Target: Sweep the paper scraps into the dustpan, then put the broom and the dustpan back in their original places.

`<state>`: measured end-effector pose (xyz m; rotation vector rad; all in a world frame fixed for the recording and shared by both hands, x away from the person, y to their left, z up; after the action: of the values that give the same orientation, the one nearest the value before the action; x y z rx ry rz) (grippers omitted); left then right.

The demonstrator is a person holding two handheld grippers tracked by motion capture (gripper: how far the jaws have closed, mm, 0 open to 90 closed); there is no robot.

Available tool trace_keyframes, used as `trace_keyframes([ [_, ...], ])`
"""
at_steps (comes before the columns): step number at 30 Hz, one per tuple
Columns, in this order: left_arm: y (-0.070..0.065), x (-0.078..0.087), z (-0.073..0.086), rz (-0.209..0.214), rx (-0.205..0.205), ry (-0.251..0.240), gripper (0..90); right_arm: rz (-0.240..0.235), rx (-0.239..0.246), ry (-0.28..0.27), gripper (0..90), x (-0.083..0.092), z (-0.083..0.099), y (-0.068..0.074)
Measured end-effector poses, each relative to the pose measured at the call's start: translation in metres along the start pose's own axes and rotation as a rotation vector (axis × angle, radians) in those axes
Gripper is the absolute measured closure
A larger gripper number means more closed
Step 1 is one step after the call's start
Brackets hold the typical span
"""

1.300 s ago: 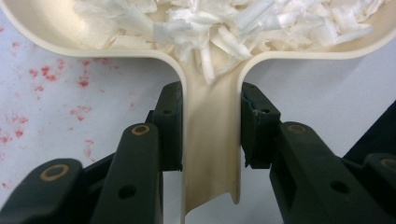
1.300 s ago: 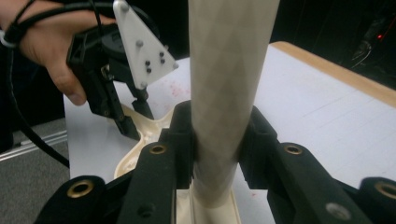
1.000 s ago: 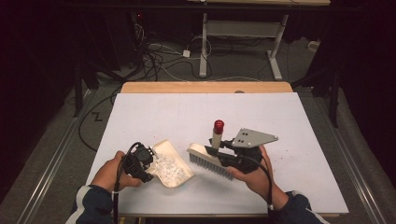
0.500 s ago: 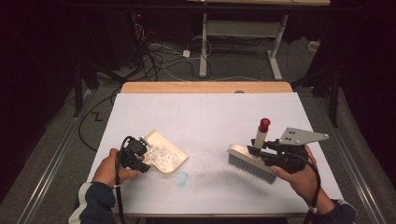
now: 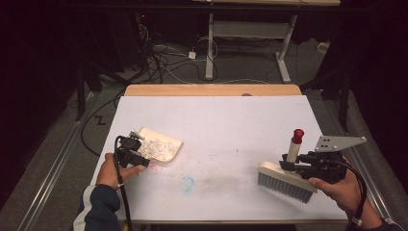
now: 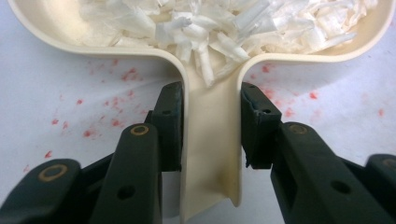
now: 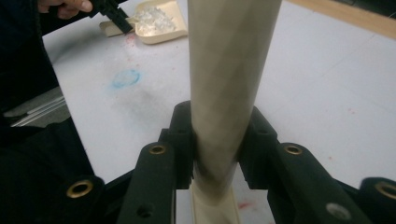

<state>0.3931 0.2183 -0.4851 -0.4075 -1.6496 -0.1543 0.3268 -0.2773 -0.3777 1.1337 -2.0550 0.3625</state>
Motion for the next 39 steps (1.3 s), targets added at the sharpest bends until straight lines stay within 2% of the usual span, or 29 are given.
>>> trace_keyframes([
  [1, 0.001, -0.001, 0.0, 0.008, 0.009, -0.003, 62.1, 0.0, 0.0, 0.0, 71.6, 0.0, 0.0, 0.0],
  [2, 0.001, 0.0, 0.0, 0.018, 0.021, -0.011, 61.5, -0.027, -0.004, 0.023, 71.6, -0.001, 0.002, -0.002],
  [5, 0.004, -0.001, 0.0, 0.041, 0.071, -0.037, 59.7, -0.05, -0.004, 0.052, 71.6, -0.006, 0.003, -0.006],
  [8, 0.001, -0.002, 0.0, 0.053, 0.091, -0.046, 53.4, -0.048, -0.008, 0.068, 71.6, -0.01, 0.003, -0.009],
  [13, -0.004, -0.002, 0.001, 0.053, 0.084, -0.05, 43.6, -0.037, -0.031, 0.078, 71.5, -0.018, 0.001, -0.02],
  [16, -0.01, -0.003, 0.004, 0.054, 0.065, -0.037, 39.9, -0.023, -0.041, 0.08, 71.3, -0.021, -0.001, -0.026],
  [18, -0.016, -0.002, 0.008, 0.033, 0.046, -0.015, 34.3, -0.015, -0.046, 0.077, 70.9, -0.024, -0.003, -0.031],
  [21, -0.024, 0.002, 0.013, 0.012, 0.023, -0.032, 24.9, 0.003, -0.066, 0.082, 69.3, -0.031, -0.006, -0.039],
  [23, -0.031, 0.006, 0.016, 0.027, -0.009, -0.043, 22.2, 0.038, -0.082, 0.095, 68.0, -0.035, -0.009, -0.046],
  [25, -0.038, 0.01, 0.021, 0.03, -0.033, -0.056, 20.7, 0.041, -0.093, 0.096, 67.5, -0.04, -0.011, -0.05],
  [27, -0.047, 0.013, 0.026, 0.057, -0.071, -0.056, 20.6, 0.065, -0.101, 0.103, 66.6, -0.045, -0.014, -0.055],
  [28, -0.051, 0.013, 0.029, 0.055, -0.091, -0.052, 20.6, 0.075, -0.102, 0.106, 66.2, -0.048, -0.015, -0.057],
  [29, -0.054, 0.014, 0.031, 0.04, -0.101, -0.049, 20.1, 0.085, -0.113, 0.112, 65.5, -0.051, -0.016, -0.058],
  [31, -0.055, 0.016, 0.033, -0.015, -0.111, -0.063, 19.5, 0.117, -0.113, 0.125, 64.3, -0.055, -0.018, -0.061],
  [32, -0.054, 0.017, 0.034, -0.027, -0.121, -0.068, 19.5, 0.129, -0.115, 0.125, 63.5, -0.057, -0.019, -0.063],
  [34, -0.053, 0.021, 0.035, -0.031, -0.138, -0.12, 19.5, 0.163, -0.139, 0.13, 62.9, -0.061, -0.02, -0.066],
  [37, -0.05, 0.027, 0.036, -0.039, -0.159, -0.224, 20.0, 0.17, -0.152, 0.119, 62.7, -0.065, -0.02, -0.07],
  [39, -0.049, 0.028, 0.038, -0.039, -0.208, -0.301, 20.0, 0.186, -0.165, 0.121, 62.1, -0.068, -0.018, -0.074],
])
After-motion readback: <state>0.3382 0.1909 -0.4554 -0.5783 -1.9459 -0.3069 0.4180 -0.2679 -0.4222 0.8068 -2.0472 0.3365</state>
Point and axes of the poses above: each handheld gripper's, and its own axes: x roughly backward along the jaws, z roughly out of its underside, y roughly to its left, the point moved 4 cm from there along -x, roughly forward along the jaws, and after that the axes turned 10 degrees about y, right-handed, at the moved point
